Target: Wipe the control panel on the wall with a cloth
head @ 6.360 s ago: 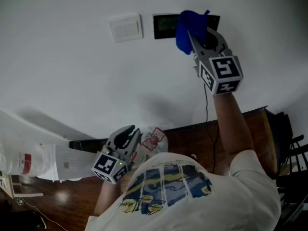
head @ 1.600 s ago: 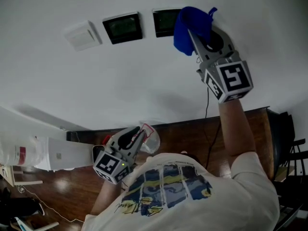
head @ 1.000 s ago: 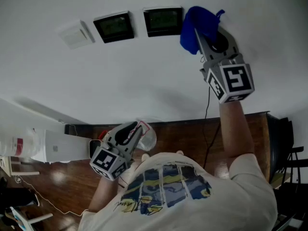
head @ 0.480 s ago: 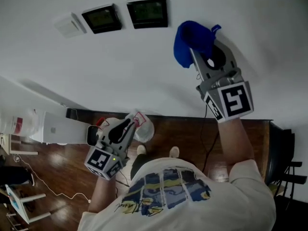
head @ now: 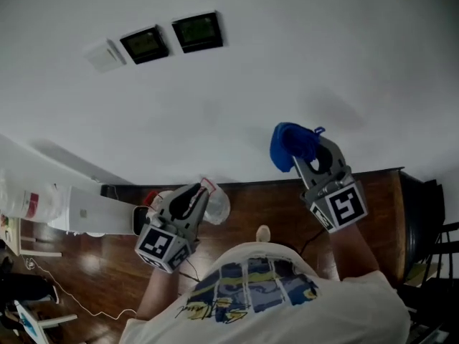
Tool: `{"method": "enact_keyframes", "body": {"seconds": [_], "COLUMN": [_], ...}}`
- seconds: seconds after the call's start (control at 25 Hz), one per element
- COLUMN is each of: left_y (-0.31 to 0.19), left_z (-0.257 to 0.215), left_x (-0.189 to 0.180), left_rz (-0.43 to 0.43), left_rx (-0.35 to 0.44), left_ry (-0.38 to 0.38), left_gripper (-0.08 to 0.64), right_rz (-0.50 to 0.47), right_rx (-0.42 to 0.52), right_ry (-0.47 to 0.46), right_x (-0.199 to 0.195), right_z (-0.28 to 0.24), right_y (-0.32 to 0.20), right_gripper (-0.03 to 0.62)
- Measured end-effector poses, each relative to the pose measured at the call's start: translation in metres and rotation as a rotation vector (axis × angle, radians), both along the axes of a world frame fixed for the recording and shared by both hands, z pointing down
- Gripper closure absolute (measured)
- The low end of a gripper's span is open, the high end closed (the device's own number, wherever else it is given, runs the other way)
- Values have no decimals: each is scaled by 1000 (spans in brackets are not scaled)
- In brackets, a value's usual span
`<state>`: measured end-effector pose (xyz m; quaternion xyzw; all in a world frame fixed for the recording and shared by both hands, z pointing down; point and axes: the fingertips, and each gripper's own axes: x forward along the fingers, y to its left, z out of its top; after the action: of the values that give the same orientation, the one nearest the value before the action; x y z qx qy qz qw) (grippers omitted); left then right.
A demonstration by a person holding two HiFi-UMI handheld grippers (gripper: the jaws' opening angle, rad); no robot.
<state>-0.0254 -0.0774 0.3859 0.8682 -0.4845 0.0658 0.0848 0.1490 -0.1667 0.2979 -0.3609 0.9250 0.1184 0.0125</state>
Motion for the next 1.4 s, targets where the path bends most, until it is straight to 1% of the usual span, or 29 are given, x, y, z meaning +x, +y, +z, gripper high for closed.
{"method": "enact_keyframes", "body": {"seconds": [0.16, 0.2, 0.28, 0.4, 0.48, 0.56, 0.64, 0.8, 0.88, 1.04, 1.16, 1.24, 1.4], "left_y": [27, 33, 47, 59, 67, 73, 79, 96, 104, 117, 127, 131, 139], "left_z": [-12, -14, -11, -5, -6, -8, -11, -21, -18, -13, -17, -17, -7], "left_x": [8, 12, 22, 43, 58, 71, 86, 119, 134, 169, 195, 209, 233], "left_rz": [58, 68, 83, 113, 117, 109, 86, 17, -4, -38, -58, -69, -57], "left_rx": [45, 58, 58, 46, 52, 54, 59, 68, 55, 18, 33, 41, 22], "left_ry": [57, 73, 80, 75, 69, 44, 25, 34, 37, 33, 23, 23, 7], "left_gripper": [511, 512, 512, 512, 512, 512, 506, 506, 506, 494, 494, 494, 494], "right_rz": [71, 75, 75, 89, 94, 78, 39, -63, -96, -123, -130, -144, -156], "right_rx": [-50, -53, -63, -120, -139, -141, -138, -121, -146, -191, -200, -185, -203], "right_ry": [32, 48, 62, 23, 8, -3, -6, 13, 1, -20, -13, -13, -28], "right_x": [28, 33, 46, 73, 88, 99, 111, 136, 148, 183, 211, 223, 238], "right_z": [13, 15, 22, 33, 35, 34, 31, 24, 25, 32, 40, 43, 46], "right_y": [62, 75, 98, 122, 130, 137, 143, 159, 165, 174, 180, 182, 190], "right_gripper": [508, 508, 508, 508, 508, 508, 508, 508, 508, 508, 509, 509, 509]}}
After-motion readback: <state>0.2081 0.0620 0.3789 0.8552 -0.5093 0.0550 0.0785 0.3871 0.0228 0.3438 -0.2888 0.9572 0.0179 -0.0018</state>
